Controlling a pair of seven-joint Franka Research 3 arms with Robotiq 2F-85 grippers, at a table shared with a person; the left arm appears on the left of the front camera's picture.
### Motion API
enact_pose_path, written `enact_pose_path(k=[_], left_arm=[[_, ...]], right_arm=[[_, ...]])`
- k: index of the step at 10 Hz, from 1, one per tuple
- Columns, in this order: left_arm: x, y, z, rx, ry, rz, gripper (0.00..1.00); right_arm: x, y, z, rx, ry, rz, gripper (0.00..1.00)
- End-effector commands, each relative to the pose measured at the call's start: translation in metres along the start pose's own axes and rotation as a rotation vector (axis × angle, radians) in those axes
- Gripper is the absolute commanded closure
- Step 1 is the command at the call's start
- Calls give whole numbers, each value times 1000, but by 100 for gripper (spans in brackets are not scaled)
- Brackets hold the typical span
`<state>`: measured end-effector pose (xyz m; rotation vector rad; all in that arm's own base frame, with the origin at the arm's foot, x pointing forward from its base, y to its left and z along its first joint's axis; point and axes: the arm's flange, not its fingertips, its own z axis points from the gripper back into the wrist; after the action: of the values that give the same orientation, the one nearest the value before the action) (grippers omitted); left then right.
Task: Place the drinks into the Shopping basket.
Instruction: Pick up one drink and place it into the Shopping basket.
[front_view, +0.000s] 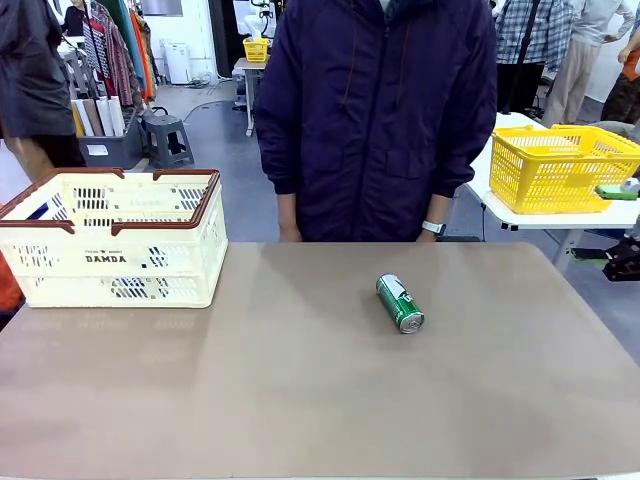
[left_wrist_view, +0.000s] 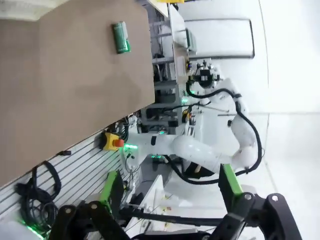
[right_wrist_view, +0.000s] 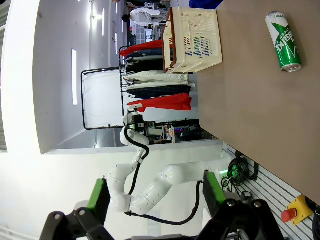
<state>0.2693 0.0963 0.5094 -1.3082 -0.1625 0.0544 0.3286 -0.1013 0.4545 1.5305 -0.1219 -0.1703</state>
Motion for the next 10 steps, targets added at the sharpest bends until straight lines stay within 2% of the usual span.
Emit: enact_pose_path(k=[1, 2, 10], left_arm=[[10, 20, 9, -33, -123, 84, 0], [0, 0, 0, 0, 0, 0, 0], [0, 0, 0, 0, 0, 0, 0]], right_arm=[[0, 7, 1, 3, 3, -17, 0], [0, 7, 1, 3, 3, -17, 0], [0, 7, 1, 3, 3, -17, 0]])
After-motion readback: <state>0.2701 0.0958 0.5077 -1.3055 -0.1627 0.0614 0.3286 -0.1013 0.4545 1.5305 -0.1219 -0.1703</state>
